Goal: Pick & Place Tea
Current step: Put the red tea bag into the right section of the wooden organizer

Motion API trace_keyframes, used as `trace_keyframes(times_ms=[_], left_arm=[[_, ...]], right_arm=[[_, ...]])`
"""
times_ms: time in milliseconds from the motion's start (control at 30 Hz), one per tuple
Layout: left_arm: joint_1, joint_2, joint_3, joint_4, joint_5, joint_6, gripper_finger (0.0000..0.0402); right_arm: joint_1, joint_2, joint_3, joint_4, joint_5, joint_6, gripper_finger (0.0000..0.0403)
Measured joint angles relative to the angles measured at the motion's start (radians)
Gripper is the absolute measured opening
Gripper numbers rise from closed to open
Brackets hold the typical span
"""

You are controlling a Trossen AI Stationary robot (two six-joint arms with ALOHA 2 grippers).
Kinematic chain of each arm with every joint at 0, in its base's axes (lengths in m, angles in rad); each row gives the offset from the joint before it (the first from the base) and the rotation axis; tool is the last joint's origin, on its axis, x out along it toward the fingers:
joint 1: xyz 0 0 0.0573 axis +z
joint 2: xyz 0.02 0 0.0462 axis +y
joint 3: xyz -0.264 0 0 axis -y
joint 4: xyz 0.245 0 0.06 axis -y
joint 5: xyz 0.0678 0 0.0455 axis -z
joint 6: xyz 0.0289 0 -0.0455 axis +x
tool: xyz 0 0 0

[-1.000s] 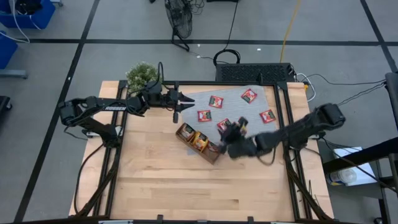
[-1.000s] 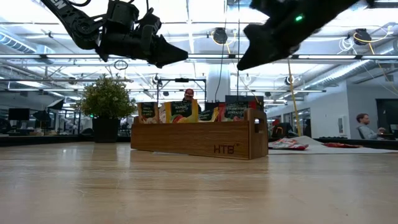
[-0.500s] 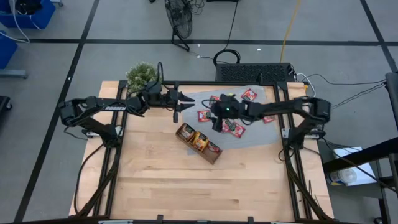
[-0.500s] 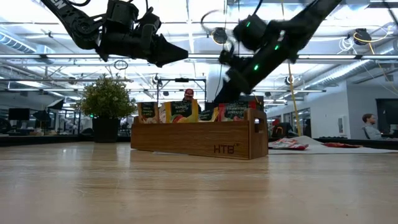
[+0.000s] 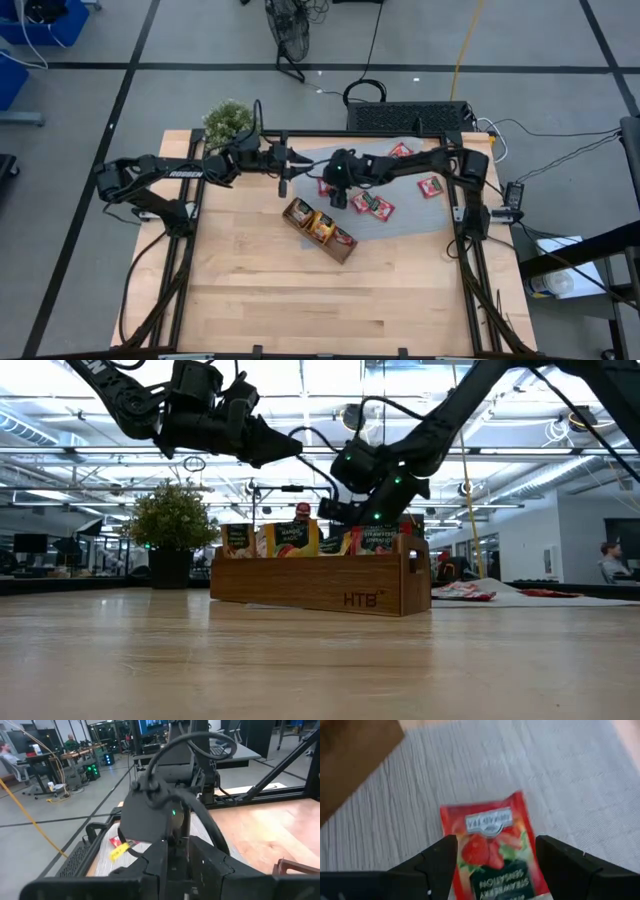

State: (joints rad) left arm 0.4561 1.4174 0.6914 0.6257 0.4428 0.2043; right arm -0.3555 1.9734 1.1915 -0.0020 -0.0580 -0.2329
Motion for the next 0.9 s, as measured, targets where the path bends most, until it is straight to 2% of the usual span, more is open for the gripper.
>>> trace_keyframes(times_ms=[267, 400, 533, 733, 900], left_arm=[[0.001, 0.000, 0.000, 0.000, -0.003, 0.000, 0.0086], [0.001, 0.000, 0.000, 0.001, -0.003, 0.000, 0.0086], [0.001, 0.000, 0.000, 0.001, -0.002, 0.000, 0.0086], [0.001, 0.000, 0.000, 0.004, 0.000, 0.000, 0.0086], [0.000, 0.000, 0.000, 0.005, 0.002, 0.000, 0.0086]], right_arm=[[-0.034, 0.005, 0.014, -0.140, -0.048, 0.021, 0.0247], [-0.036, 0.005, 0.014, -0.149, -0.048, 0.057, 0.0223], [-0.036, 0.005, 0.013, -0.156, -0.047, 0.062, 0.0163], [-0.036, 0.003, -0.026, -0.106, -0.026, 0.064, 0.0023], [-0.010, -0.009, -0.051, -0.073, 0.097, 0.035, 0.0002]])
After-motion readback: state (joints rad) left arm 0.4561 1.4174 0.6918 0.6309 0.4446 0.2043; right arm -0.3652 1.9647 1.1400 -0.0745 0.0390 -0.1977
